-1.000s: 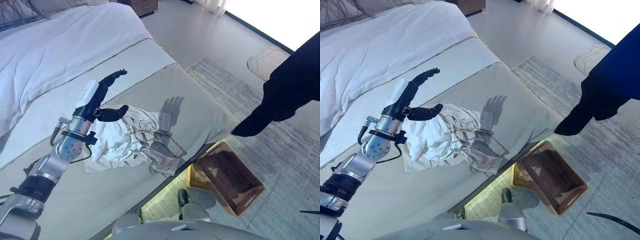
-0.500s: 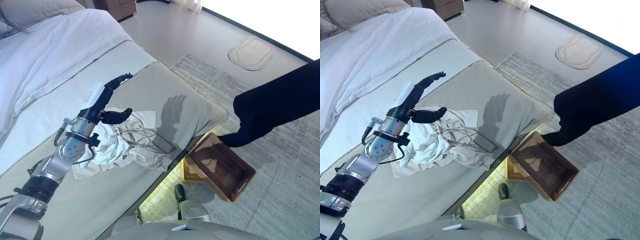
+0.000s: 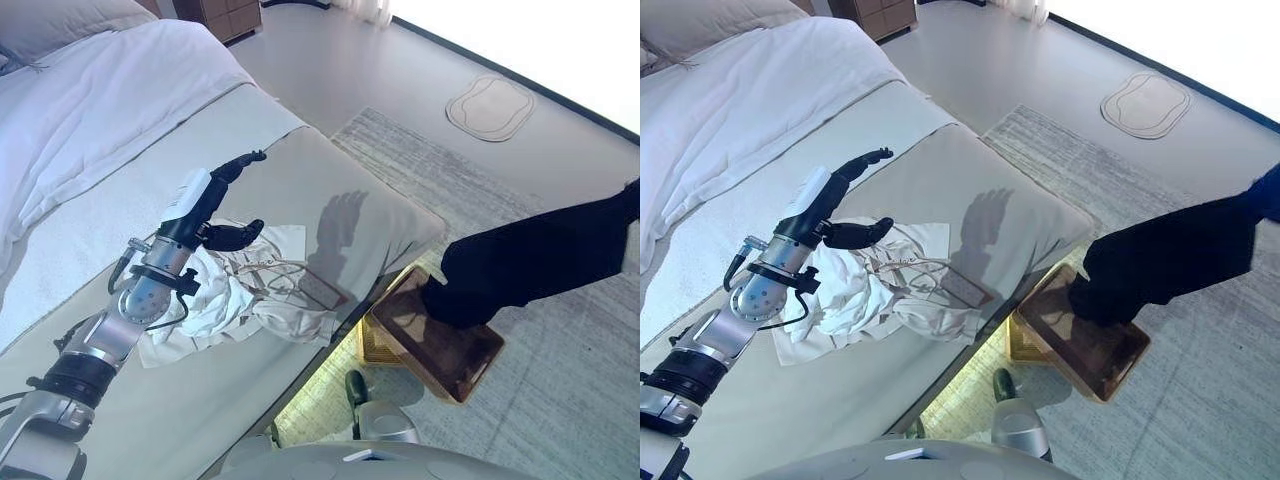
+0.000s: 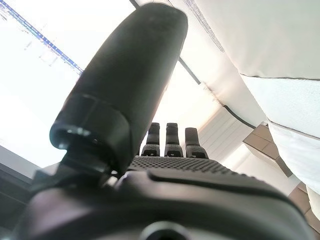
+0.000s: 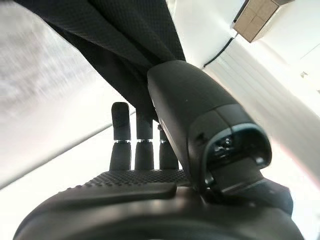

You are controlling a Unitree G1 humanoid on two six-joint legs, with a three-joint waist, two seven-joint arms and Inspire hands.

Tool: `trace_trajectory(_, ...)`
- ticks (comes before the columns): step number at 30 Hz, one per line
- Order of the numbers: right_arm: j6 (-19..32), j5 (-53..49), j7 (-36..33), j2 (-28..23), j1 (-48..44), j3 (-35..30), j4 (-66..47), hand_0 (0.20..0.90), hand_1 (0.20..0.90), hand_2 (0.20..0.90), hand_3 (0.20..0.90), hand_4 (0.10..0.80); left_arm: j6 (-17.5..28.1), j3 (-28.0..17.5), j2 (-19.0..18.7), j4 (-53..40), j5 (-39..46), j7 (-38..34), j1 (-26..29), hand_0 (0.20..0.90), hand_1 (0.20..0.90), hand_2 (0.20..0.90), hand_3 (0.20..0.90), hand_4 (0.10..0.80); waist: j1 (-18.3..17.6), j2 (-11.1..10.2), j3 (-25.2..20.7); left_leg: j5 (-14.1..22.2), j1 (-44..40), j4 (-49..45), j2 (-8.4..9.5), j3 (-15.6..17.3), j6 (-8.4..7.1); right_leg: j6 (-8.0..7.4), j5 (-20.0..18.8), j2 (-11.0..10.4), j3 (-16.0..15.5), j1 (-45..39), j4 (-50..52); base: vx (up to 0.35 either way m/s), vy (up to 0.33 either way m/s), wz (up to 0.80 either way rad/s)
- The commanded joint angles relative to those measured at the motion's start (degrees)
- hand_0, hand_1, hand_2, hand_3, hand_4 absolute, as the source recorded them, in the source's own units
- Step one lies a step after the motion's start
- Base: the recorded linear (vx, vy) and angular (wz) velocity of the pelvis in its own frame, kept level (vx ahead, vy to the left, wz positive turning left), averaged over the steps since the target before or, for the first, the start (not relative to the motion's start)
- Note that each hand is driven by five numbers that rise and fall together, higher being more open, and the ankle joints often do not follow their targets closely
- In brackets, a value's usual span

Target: Pick up the clothes from the bed and place them into the basket

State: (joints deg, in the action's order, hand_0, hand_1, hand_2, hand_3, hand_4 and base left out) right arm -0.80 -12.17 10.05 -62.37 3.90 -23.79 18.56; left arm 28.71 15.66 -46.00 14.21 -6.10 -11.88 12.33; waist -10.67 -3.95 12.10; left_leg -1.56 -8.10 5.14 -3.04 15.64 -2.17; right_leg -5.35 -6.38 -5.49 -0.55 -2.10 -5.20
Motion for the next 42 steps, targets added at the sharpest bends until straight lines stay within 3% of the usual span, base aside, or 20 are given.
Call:
trace_trajectory(1, 2.45, 0.94, -1.86, -4.83, -4.87, -1.62, -0.23, 0.300, 0.300, 0.300, 0.200, 0.100, 2.37, -3.00, -1.36, -3.36, 0.84, -2.50, 3.86, 0.900, 0.900, 0.900, 0.900, 0.800, 0.48, -0.72, -7.49, 5.83, 0.20, -3.89, 0.07, -1.87, 1.49, -2.47, 3.96, 2.06, -0.34, 2.27, 6.96, -0.008, -0.005, -0.03)
trace_trajectory(2, 2.15, 2.20, -1.56, -2.44, -5.20, 0.93, 0.21, 0.300, 0.300, 0.300, 0.200, 0.100, 1.75, -2.66, -1.32, -4.18, 0.99, -2.29, 4.30, 0.900, 0.900, 0.900, 0.900, 0.800, 0.71, -0.53, -7.27, 5.95, 0.12, -4.14, -0.01, -1.77, 1.52, -2.48, 3.98, 1.88, -0.59, 2.20, 6.98, -0.003, -0.005, -0.04)
trace_trajectory(14, 0.20, 5.09, 0.12, 6.17, -10.32, 13.74, 9.09, 0.300, 0.300, 0.300, 0.200, 0.100, -0.54, -0.71, -0.63, -6.09, 1.75, -1.37, 6.19, 0.900, 0.900, 0.900, 0.900, 0.800, 2.78, 0.12, -6.43, 5.97, -0.21, -4.04, 0.10, -2.30, 1.47, -2.61, 4.01, 0.86, -2.60, 1.37, 6.64, -0.003, -0.007, 0.00)
trace_trajectory(23, 1.74, 6.87, -0.96, 9.43, -14.83, 21.00, 21.02, 0.300, 0.300, 0.300, 0.200, 0.100, -1.61, 1.36, -0.78, -7.12, 2.46, -0.86, 7.72, 0.900, 0.900, 0.900, 0.900, 0.800, 4.89, 0.67, -6.21, 5.87, -0.62, -3.71, 0.12, -3.08, 1.30, -2.55, 4.03, 0.22, -3.95, 0.24, 5.85, -0.001, -0.022, 0.09)
trace_trajectory(24, 1.68, 7.30, -1.16, 9.60, -15.06, 21.39, 21.58, 0.462, 0.462, 0.462, 0.389, 0.289, -1.67, 1.42, -0.88, -7.15, 2.52, -0.83, 7.72, 0.900, 0.900, 0.900, 0.900, 0.800, 4.97, 0.70, -6.19, 5.82, -0.63, -3.68, 0.13, -3.14, 1.27, -2.53, 4.04, 0.18, -4.05, 0.14, 5.77, -0.009, -0.016, 0.04)
trace_trajectory(25, 1.29, 8.25, -2.29, 9.86, -15.27, 21.86, 22.25, 0.900, 0.900, 0.900, 0.900, 0.800, -2.02, 1.51, -0.98, -7.33, 2.60, -0.67, 7.75, 0.900, 0.900, 0.900, 0.900, 0.800, 5.21, 0.78, -6.18, 5.77, -0.63, -3.66, 0.13, -3.17, 1.21, -2.49, 4.05, 0.14, -4.16, 0.03, 5.66, -0.009, -0.016, 0.06)
trace_trajectory(42, 0.85, 9.78, -3.93, 10.63, -15.65, 22.80, 19.08, 0.900, 0.900, 0.900, 0.900, 0.800, -2.39, -1.29, -1.10, -8.52, 2.42, -0.56, 4.90, 0.900, 0.900, 0.900, 0.900, 0.800, 6.45, 1.04, -5.68, 5.32, -0.92, -3.12, -0.12, -4.33, 0.80, -2.11, 4.63, 0.01, -5.07, -1.23, 4.91, -0.002, -0.003, 0.03)
